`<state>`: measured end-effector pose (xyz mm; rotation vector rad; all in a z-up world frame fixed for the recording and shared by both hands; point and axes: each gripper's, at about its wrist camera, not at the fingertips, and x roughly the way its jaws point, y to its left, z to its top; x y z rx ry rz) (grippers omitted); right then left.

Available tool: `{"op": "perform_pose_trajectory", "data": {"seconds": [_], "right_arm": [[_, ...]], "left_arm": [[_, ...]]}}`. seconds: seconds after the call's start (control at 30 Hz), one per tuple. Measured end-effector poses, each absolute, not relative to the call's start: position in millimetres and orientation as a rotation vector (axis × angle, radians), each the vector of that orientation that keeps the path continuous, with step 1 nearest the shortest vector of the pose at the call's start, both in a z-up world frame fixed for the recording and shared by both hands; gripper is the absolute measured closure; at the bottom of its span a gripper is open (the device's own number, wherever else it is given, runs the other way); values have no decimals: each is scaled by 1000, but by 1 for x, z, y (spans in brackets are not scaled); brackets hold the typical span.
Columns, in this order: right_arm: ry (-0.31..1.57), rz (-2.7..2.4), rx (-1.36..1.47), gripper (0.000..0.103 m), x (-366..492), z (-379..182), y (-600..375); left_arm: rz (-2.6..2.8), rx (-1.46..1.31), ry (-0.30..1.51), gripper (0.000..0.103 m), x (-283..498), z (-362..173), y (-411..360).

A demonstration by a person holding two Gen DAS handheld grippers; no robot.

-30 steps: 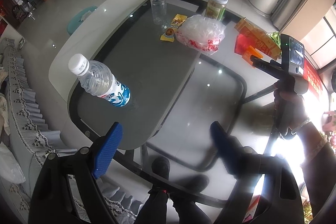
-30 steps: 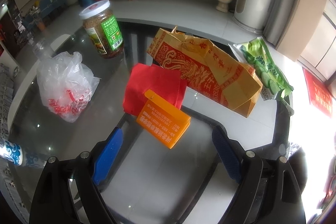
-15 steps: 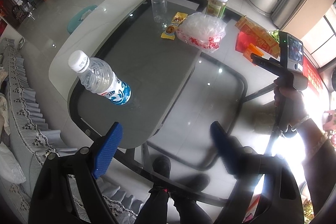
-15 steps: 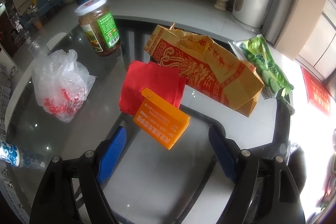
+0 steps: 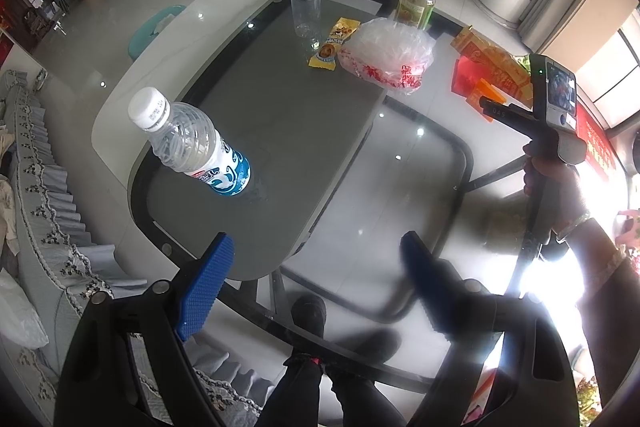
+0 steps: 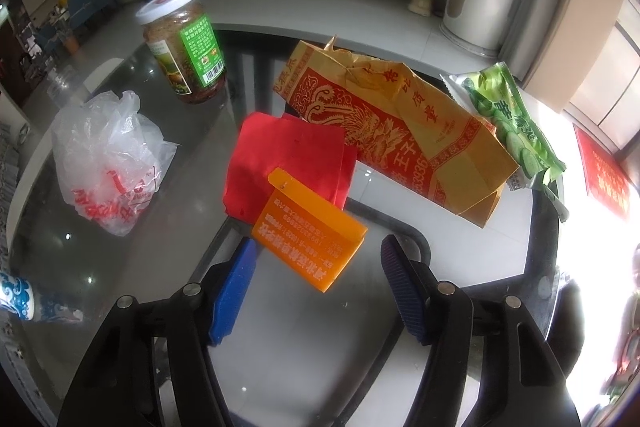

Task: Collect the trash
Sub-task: 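Move the right tool toward the orange card holder and red paper, then close the right gripper on the orange card holder and red paper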

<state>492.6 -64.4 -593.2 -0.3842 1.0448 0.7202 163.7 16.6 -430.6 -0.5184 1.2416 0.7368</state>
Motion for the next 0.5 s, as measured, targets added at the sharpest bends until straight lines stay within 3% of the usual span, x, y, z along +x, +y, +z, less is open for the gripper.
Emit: {"op": "perform_pose_trajectory", "data": {"seconds": [0.27,0.4,0.5], "right_arm": [[1074,726,-390,56,495,-602,-59],[1098,733,-379,67,498,-606,-57],[1106,733,-377,68,499,-609,-56]], "left_arm": [[739,-514,1249,20,164,-432,16],[739,-517,1256,20,163,-435,15],[741,-515,1258,20,162,-436,15]]}}
